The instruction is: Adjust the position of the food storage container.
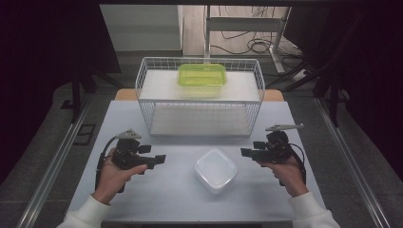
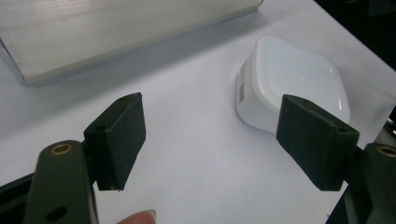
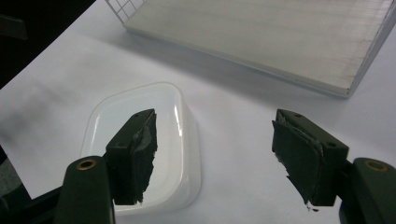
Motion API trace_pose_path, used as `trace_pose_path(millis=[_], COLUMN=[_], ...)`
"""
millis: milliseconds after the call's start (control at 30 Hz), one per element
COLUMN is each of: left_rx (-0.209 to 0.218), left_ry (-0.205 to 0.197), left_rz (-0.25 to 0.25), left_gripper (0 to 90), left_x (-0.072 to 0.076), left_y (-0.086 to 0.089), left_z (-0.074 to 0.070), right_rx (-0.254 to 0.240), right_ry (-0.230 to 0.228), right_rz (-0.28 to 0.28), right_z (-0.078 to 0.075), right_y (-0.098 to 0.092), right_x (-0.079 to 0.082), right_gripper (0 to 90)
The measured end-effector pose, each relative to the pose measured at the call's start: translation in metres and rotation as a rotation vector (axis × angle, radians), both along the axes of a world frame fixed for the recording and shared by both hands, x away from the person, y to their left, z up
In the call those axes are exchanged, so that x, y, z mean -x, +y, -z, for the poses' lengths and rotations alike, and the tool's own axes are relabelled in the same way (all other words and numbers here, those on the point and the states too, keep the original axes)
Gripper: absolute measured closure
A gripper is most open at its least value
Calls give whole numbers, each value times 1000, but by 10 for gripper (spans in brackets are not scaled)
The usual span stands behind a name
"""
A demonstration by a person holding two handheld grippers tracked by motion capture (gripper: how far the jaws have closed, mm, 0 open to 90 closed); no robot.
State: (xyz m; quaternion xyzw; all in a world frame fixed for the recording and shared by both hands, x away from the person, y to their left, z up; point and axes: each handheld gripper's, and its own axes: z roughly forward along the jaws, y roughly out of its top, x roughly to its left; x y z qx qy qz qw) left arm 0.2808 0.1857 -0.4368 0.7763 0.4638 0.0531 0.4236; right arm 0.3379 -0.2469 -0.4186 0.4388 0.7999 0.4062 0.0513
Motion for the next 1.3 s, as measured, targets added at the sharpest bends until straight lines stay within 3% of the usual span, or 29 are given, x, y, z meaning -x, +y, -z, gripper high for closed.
trace_pose_path(millis=[300,567,967,1300], left_rx=[-27,-20,-18,-26], left_ry=[24,47,56,71], left_rz=[23,35,45,63], left_gripper=[233,234,232,231], left_x=[0,1,5,5], left_y=[-5,-6,-5,-7], left_z=[11,18,22,27], right_rx=[19,28,86,113], right_ry=[13,22,29,39], right_rz=[-25,-58,-179,-298], right_z=[5,7,14,13], right_y=[2,6,35,65], right_x=[4,15,45,70], right_gripper=[339,403,499,672])
